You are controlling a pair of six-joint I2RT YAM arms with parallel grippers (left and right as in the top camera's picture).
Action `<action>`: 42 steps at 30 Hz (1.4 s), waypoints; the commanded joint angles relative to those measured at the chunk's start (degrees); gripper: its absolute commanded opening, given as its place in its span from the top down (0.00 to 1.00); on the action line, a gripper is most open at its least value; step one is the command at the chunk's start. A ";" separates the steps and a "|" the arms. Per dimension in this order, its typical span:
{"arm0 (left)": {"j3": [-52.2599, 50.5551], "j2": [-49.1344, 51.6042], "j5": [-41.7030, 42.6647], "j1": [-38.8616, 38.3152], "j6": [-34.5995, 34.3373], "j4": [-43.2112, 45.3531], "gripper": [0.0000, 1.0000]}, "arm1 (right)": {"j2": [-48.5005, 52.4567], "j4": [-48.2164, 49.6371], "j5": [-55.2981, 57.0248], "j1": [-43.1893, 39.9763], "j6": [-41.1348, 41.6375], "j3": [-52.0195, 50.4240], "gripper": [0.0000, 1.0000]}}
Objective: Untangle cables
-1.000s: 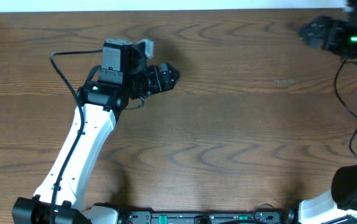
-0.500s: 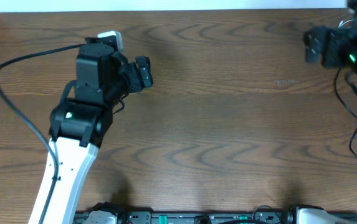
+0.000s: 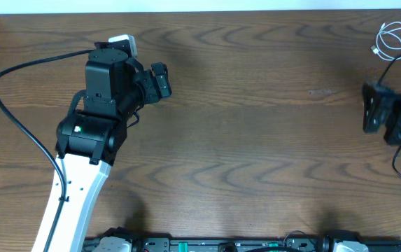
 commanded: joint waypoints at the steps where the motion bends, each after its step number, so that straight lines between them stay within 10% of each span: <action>1: 0.74 0.09 -0.74 0.02 1.18 -0.17 0.05 | -1.81 -2.62 0.46 0.24 -0.83 0.28 0.01; 21: 0.74 0.09 -0.74 0.02 1.18 -0.20 0.04 | -2.89 -20.85 2.21 0.24 -2.19 -0.07 0.01; 29: 0.74 0.09 -0.76 0.02 1.18 -0.20 0.05 | -8.63 0.46 0.33 0.26 -2.58 -9.77 0.01; 42: 0.74 0.09 -0.74 0.02 1.18 -0.20 0.05 | -28.28 56.26 -4.42 0.28 6.34 -58.69 0.01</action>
